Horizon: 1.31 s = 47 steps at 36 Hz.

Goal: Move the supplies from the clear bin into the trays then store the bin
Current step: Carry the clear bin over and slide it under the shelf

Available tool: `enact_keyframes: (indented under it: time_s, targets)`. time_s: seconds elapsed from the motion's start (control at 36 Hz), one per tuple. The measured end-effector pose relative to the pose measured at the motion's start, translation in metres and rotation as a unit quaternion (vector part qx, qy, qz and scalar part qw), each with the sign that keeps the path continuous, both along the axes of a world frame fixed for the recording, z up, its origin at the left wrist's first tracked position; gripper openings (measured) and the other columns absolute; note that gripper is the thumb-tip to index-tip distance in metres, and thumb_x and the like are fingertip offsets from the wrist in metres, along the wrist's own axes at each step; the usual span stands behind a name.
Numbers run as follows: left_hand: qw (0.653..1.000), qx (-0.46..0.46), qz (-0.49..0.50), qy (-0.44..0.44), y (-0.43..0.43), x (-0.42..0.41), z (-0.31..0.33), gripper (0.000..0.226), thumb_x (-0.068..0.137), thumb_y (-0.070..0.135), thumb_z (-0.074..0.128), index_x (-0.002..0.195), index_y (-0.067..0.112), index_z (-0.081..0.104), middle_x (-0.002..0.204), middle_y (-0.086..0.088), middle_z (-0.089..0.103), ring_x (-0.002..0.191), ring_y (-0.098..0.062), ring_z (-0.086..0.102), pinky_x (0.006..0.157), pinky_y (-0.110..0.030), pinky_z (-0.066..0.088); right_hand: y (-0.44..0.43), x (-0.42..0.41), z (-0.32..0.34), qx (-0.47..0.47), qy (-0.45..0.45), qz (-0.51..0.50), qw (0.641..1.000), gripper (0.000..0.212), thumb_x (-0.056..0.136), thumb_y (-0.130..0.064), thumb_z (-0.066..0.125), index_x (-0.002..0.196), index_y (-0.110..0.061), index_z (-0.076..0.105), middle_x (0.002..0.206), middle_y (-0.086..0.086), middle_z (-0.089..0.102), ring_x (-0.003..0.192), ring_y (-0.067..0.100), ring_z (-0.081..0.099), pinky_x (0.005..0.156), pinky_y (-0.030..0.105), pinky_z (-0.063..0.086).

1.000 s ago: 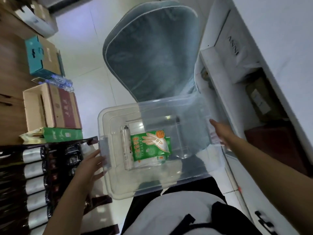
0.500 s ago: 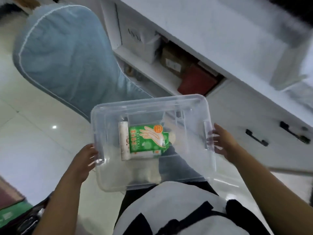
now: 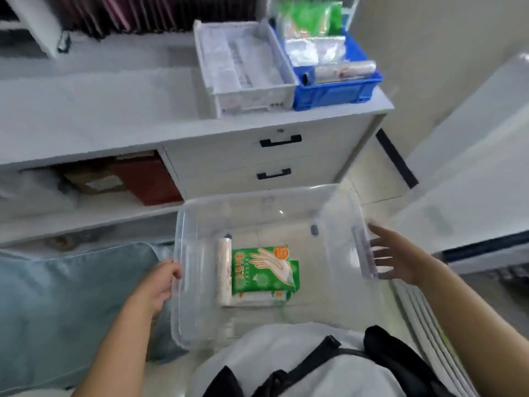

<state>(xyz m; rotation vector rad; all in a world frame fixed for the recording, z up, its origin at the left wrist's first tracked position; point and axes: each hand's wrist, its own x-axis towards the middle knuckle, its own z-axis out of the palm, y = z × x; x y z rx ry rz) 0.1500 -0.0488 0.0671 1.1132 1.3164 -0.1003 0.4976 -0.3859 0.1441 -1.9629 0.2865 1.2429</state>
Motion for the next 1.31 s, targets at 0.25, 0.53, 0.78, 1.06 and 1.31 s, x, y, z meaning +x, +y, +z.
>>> enact_keyframes:
  time_s: [0.25, 0.53, 0.78, 1.06, 1.31]
  targets:
    - [0.975, 0.073, -0.209, 0.021, -0.052, 0.255, 0.058, 0.016, 0.089, 0.012, 0.05, 0.075, 0.019, 0.05, 0.081, -0.006, 0.045, 0.062, -0.015, 0.046, 0.055, -0.023, 0.039, -0.18, 0.04, -0.004, 0.042, 0.008, -0.248, 0.968, 0.062, 0.078, -0.064, 0.064, 0.104, -0.008, 0.066, 0.09, 0.013, 0.066, 0.085, 0.03, 0.064, 0.07, 0.04, 0.053]
    - [0.904, 0.142, -0.401, 0.036, -0.144, 0.503, 0.127, 0.01, 0.085, 0.022, 0.063, 0.09, 0.014, 0.062, 0.082, -0.003, 0.062, 0.061, -0.015, 0.056, 0.057, -0.027, 0.048, -0.285, 0.082, 0.021, 0.137, 0.045, -0.4, 0.905, 0.059, 0.081, -0.058, 0.062, 0.107, -0.005, 0.064, 0.085, 0.011, 0.054, 0.075, 0.026, 0.056, 0.08, 0.047, 0.054]
    - [0.799, 0.246, -0.548, 0.03, -0.201, 0.703, 0.184, 0.03, 0.079, 0.034, 0.07, 0.102, 0.015, 0.064, 0.101, -0.008, 0.062, 0.077, -0.02, 0.06, 0.07, -0.032, 0.049, -0.281, 0.112, 0.053, 0.208, 0.051, -0.509, 0.834, 0.057, 0.086, -0.046, 0.059, 0.114, 0.002, 0.064, 0.101, 0.02, 0.066, 0.093, 0.036, 0.065, 0.087, 0.053, 0.053]
    - [0.751, 0.267, -0.604, -0.003, -0.205, 0.904, 0.204, 0.058, 0.086, 0.042, 0.065, 0.135, 0.013, 0.053, 0.125, -0.018, 0.061, 0.097, -0.032, 0.062, 0.097, -0.041, 0.046, -0.194, 0.232, 0.086, 0.254, 0.043, -0.609, 0.75, 0.066, 0.081, -0.035, 0.062, 0.135, 0.003, 0.053, 0.096, 0.018, 0.049, 0.094, 0.036, 0.05, 0.108, 0.058, 0.038]
    - [0.74, 0.283, -0.61, 0.003, -0.165, 1.056, 0.236, 0.058, 0.092, 0.048, 0.056, 0.139, 0.014, 0.051, 0.124, -0.014, 0.058, 0.103, -0.03, 0.058, 0.089, -0.039, 0.044, -0.108, 0.366, 0.103, 0.269, 0.032, -0.649, 0.711, 0.048, 0.083, -0.028, 0.061, 0.122, 0.0, 0.059, 0.112, 0.02, 0.069, 0.111, 0.037, 0.064, 0.102, 0.054, 0.045]
